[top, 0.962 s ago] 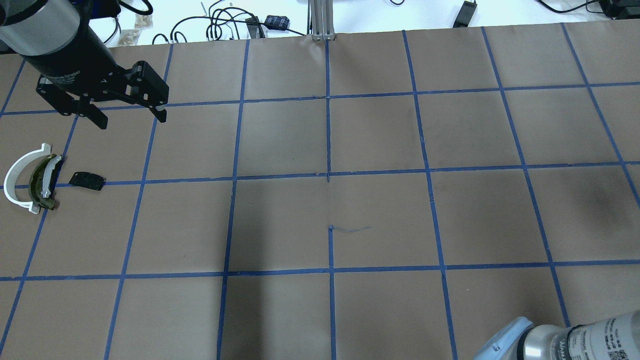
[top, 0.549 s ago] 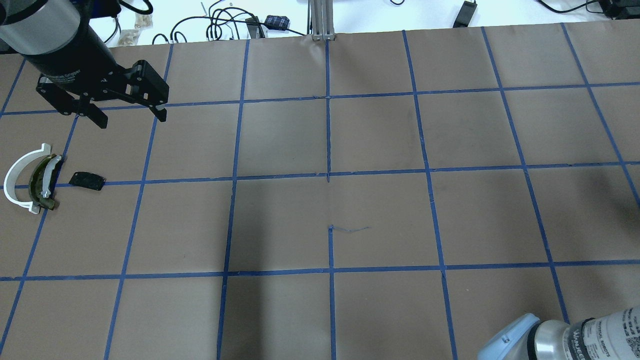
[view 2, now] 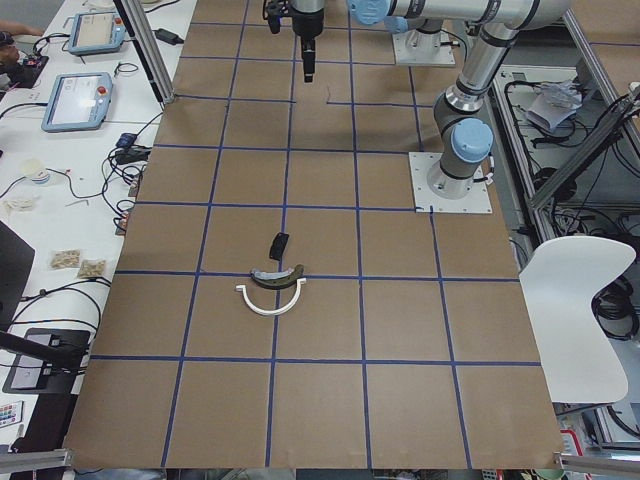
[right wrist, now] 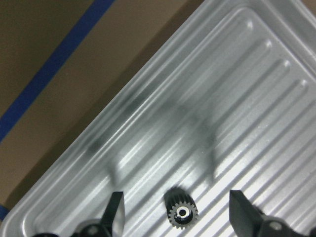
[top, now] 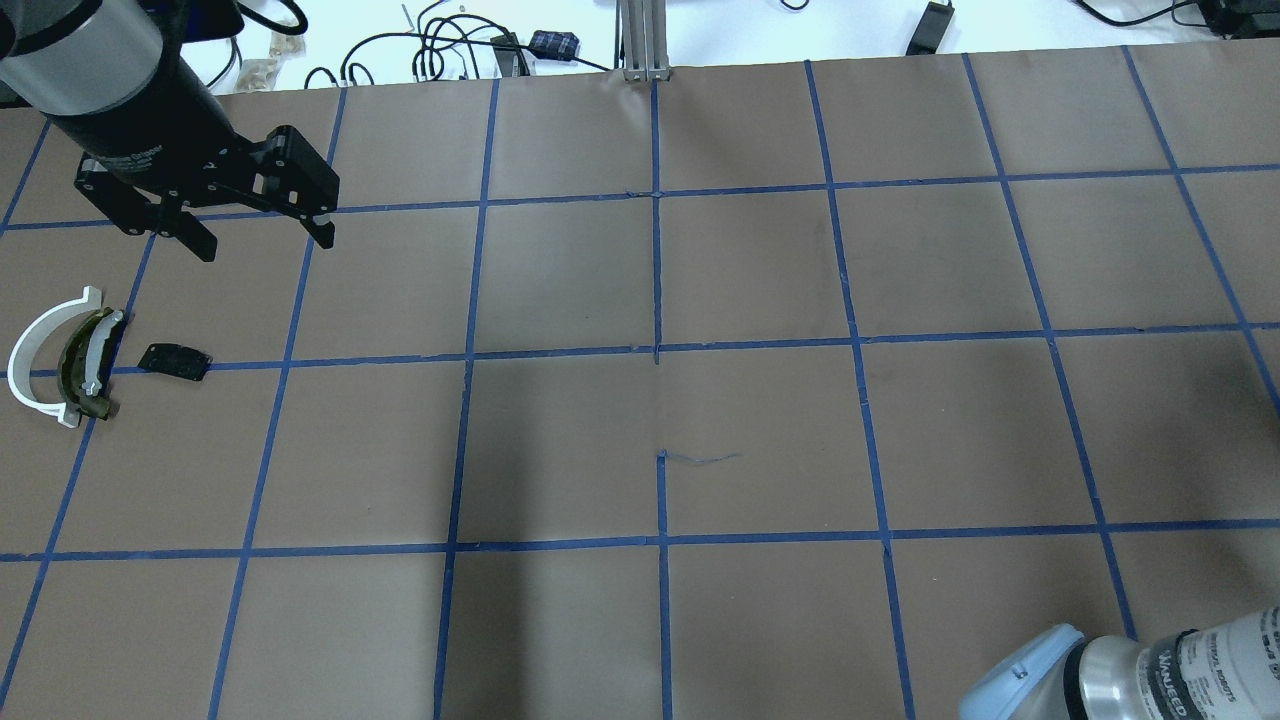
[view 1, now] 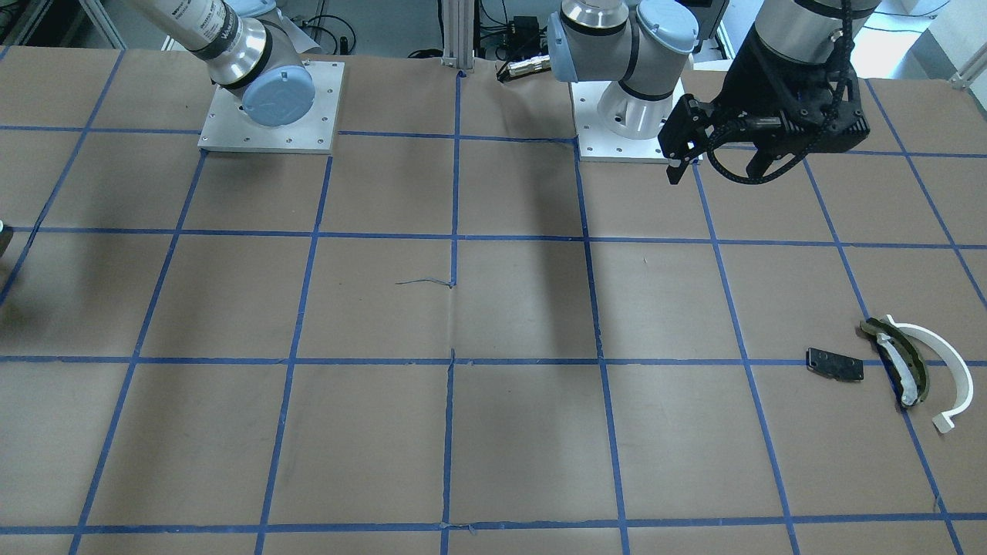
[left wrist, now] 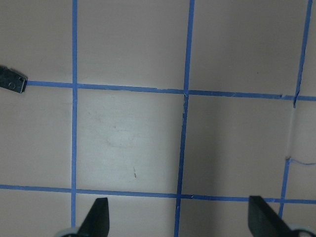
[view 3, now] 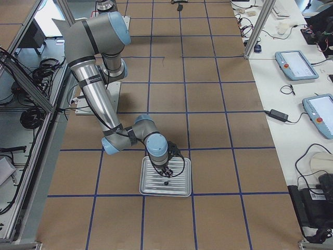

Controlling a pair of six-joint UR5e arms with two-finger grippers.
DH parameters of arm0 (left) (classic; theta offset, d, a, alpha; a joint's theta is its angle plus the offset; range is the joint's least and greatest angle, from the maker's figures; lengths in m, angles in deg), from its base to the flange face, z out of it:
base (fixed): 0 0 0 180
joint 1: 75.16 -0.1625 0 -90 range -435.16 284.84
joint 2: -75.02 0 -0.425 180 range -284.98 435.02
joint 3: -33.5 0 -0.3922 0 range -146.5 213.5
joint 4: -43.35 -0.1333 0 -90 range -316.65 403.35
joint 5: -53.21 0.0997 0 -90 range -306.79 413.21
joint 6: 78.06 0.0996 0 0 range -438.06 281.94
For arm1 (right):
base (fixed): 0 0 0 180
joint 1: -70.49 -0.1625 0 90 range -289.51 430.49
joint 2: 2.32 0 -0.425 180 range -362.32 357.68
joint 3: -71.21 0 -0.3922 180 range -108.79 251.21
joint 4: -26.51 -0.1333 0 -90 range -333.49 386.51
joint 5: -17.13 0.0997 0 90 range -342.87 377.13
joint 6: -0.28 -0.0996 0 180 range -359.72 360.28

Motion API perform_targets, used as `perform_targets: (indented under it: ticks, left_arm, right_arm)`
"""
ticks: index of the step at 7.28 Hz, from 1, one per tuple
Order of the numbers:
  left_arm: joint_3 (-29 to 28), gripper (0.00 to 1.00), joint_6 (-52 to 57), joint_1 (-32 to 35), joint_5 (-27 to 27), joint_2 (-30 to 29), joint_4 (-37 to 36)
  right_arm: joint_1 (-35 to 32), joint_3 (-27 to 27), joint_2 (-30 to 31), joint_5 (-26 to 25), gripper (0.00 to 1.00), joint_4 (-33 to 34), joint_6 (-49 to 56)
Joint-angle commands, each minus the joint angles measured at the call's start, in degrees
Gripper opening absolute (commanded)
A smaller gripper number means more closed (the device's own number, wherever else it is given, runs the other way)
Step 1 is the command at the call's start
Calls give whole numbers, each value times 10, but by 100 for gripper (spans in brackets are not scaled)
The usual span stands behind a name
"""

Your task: Place bearing gear from tray to pile

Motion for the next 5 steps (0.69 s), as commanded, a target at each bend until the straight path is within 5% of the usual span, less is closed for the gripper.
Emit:
perform_targets:
  ticks: [1, 2, 5]
  left_arm:
    - [0, 100, 0, 0, -1, -1, 0]
    - [0, 100, 0, 0, 0, -1, 0]
    - [1, 100, 0, 0, 0, -1, 1]
  right_arm:
    - [9, 0, -17, 2, 74, 1, 2]
    - [9, 0, -17, 1, 66, 2, 3]
    - [9, -2, -14, -5, 19, 13, -4]
